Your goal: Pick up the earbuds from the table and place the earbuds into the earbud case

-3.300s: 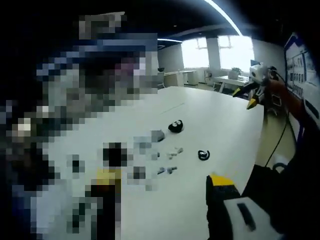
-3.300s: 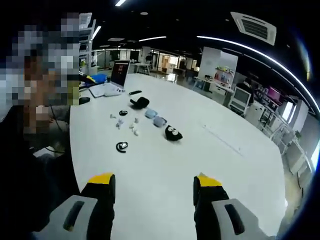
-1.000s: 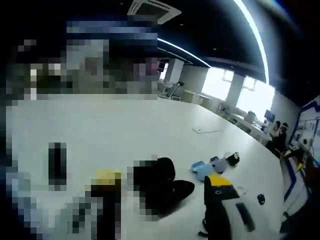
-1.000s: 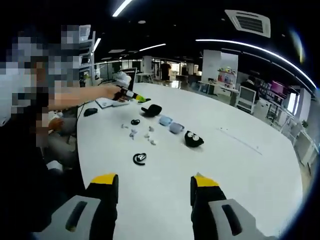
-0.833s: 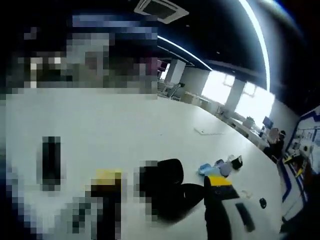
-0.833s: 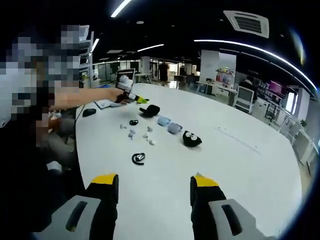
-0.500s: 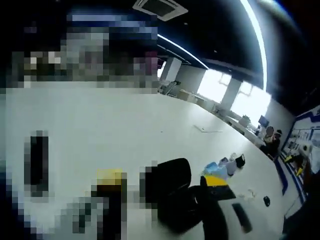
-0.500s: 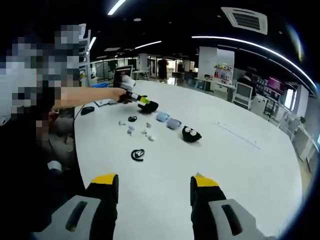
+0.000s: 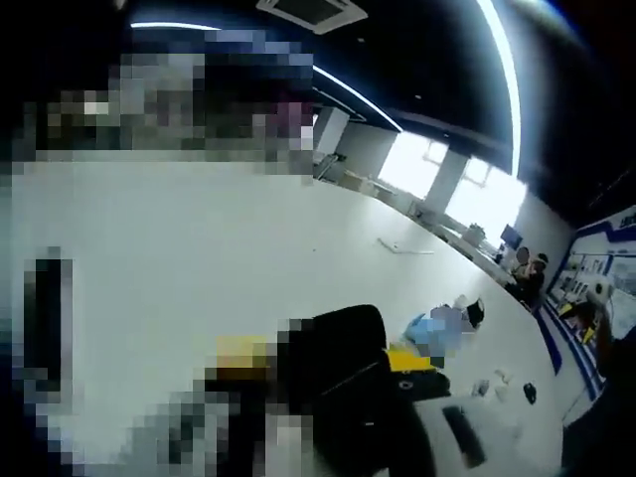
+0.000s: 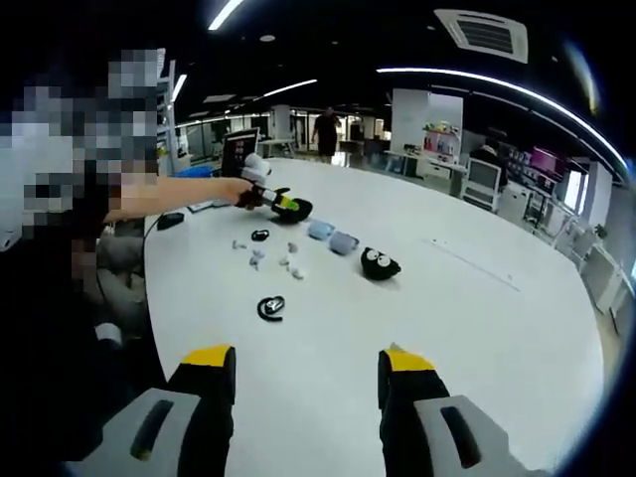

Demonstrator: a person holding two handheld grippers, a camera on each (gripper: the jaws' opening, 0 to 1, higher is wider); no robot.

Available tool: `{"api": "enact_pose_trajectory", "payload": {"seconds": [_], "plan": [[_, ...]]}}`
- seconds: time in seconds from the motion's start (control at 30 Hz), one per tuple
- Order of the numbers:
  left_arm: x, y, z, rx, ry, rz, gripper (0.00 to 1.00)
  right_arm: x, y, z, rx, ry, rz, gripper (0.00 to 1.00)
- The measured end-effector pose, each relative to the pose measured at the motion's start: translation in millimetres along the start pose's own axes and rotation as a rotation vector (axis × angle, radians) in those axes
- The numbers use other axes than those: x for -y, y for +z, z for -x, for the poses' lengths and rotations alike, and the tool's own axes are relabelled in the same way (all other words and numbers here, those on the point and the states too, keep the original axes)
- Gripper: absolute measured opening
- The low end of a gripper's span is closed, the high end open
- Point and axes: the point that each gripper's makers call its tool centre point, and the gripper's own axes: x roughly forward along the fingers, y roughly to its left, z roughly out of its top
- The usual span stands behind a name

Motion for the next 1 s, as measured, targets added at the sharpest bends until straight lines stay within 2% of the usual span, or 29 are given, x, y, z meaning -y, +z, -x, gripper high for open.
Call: {"api": "enact_pose_trajectory", "payload": {"seconds": [0.17, 0.33, 0.4, 0.8, 0.87, 0.93, 1.0], "plan": [[2.0, 0.9, 1, -0.001, -0.004, -0.019, 0.35, 0, 0.0, -1, 0.002, 0.001, -0.002, 0.56], [0.4, 3.8, 2, 0.02, 0.01, -0.04, 0.25, -1, -0.1, 0, 0.004, 0.001, -0.003, 0.56], [5.6, 3.4, 3, 0.032, 0.02, -0.053, 0.22, -1, -0.1, 0, 0.007, 0.001, -0.004, 0.56], [6.8, 11.4, 14, 0.128, 0.021, -0.05, 0.11, -7, -0.7, 0, 0.016, 0.014, -0.003, 0.56], [13.9, 9.5, 15, 0.142, 0.017, -0.051, 0.1, -8, -1.0, 0, 0.018, 0.015, -0.004, 0.56], [7.9, 7.2, 16, 0.141, 0.035, -0.07, 0.08, -10, -1.1, -1, 0.02, 0.018, -0.005, 0.56], [1.9, 7.5, 16, 0.147, 0.021, -0.061, 0.08, -11, -1.3, -1, 0.022, 0.02, -0.007, 0.56]]}}
